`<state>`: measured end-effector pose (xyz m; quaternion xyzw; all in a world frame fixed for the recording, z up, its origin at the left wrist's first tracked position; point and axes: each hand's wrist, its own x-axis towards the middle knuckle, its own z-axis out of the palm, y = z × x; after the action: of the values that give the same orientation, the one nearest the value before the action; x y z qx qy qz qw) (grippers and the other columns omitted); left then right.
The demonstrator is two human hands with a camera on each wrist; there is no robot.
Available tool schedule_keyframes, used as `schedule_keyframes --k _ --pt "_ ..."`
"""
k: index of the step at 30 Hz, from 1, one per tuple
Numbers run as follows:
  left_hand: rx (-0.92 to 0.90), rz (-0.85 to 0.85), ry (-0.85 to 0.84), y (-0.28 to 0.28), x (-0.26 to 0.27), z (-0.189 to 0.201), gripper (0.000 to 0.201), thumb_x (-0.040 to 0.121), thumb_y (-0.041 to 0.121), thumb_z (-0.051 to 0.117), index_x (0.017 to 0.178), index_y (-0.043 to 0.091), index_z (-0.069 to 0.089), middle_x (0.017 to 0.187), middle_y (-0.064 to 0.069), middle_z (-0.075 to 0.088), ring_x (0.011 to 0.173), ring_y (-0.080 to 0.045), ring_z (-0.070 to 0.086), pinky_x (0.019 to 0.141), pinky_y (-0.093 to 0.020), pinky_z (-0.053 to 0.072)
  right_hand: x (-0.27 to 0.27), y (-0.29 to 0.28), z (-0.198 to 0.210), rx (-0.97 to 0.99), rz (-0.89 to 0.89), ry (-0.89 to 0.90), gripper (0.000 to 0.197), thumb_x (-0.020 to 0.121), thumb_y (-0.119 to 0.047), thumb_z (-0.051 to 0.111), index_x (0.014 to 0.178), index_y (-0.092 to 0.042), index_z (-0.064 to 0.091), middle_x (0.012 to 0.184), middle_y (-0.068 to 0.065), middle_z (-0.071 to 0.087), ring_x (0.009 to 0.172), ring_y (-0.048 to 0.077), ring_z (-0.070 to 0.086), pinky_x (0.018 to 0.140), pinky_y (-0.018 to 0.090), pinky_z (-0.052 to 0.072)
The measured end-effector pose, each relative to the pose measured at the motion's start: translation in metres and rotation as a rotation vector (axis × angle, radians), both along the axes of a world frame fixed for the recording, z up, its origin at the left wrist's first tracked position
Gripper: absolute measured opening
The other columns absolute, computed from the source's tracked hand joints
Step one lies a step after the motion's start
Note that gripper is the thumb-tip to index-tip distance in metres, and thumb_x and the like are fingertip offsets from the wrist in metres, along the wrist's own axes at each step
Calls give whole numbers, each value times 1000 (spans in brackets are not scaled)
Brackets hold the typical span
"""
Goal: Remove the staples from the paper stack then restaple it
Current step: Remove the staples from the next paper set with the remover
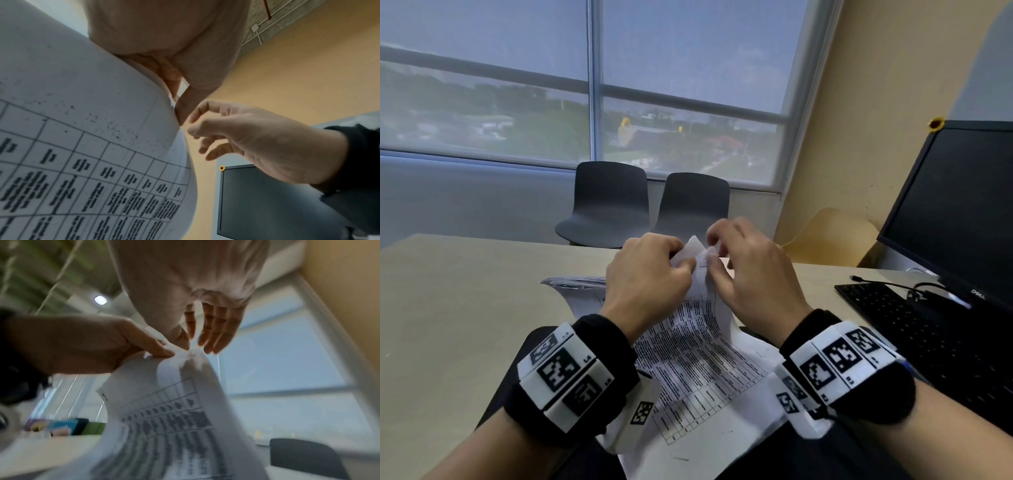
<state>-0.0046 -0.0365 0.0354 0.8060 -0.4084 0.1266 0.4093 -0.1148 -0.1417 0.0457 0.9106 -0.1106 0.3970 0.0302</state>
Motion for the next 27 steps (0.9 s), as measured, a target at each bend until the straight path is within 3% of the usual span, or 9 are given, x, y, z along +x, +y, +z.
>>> schedule_keyframes --k 3,6,9,11,16,19,22,24,27 --pt "-4 -14 4 -1 1 -1 27 90 35 61 77 16 74 63 2 66 63 -19 60 54 -32 49 -4 0 4 -281 -47 88 10 92 -23 59 86 -15 58 83 2 50 66 18 46 47 28 31" --pt "9 -17 -27 -2 1 -3 30 91 37 58 76 16 74 63 1 67 63 -20 61 55 -34 51 -4 -1 6 -364 -59 157 12 90 -21 61 81 -13 58 80 4 53 64 22 52 50 28 25" --pt "38 -52 -60 -1 -1 -3 34 93 41 57 75 17 73 61 0 67 61 -20 60 51 -30 45 -3 2 8 -373 -76 275 9 81 -19 66 79 -14 58 78 4 55 64 24 57 51 30 27" --pt "56 -81 -72 0 -3 -2 32 92 40 58 77 16 74 62 0 67 62 -20 61 52 -33 49 -2 6 11 -357 -106 321 9 79 -21 67 79 -14 60 77 4 57 65 24 58 50 30 27" --pt "22 -95 -82 2 -5 3 30 92 35 61 73 15 72 60 -1 66 63 -22 59 56 -35 50 -2 21 11 -170 -167 227 10 79 -22 66 76 -13 62 77 3 57 65 24 59 49 28 27" --pt "15 -79 -155 3 -8 0 28 87 33 56 72 16 72 59 -1 65 63 -25 59 55 -36 51 -2 22 15 76 -190 232 14 83 -26 59 79 -15 68 83 5 65 77 29 62 61 29 36" --pt "17 -71 -312 4 -15 -3 26 86 32 58 68 13 63 58 1 59 60 -28 54 49 -30 36 -2 9 23 515 -181 170 27 80 -29 60 64 -8 68 68 14 69 71 32 65 65 34 52" --pt "0 -62 -392 7 -18 -1 25 86 30 62 67 14 58 59 5 52 59 -26 52 50 -29 31 -2 2 27 959 -60 63 26 81 -16 62 59 -3 66 58 15 63 51 26 59 55 34 57" --pt "-29 -52 -419 8 -20 0 23 86 27 64 67 16 57 61 10 43 57 -22 47 51 -27 29 -7 0 31 1465 75 -4 9 83 4 59 75 4 64 65 15 59 42 13 48 46 24 54"
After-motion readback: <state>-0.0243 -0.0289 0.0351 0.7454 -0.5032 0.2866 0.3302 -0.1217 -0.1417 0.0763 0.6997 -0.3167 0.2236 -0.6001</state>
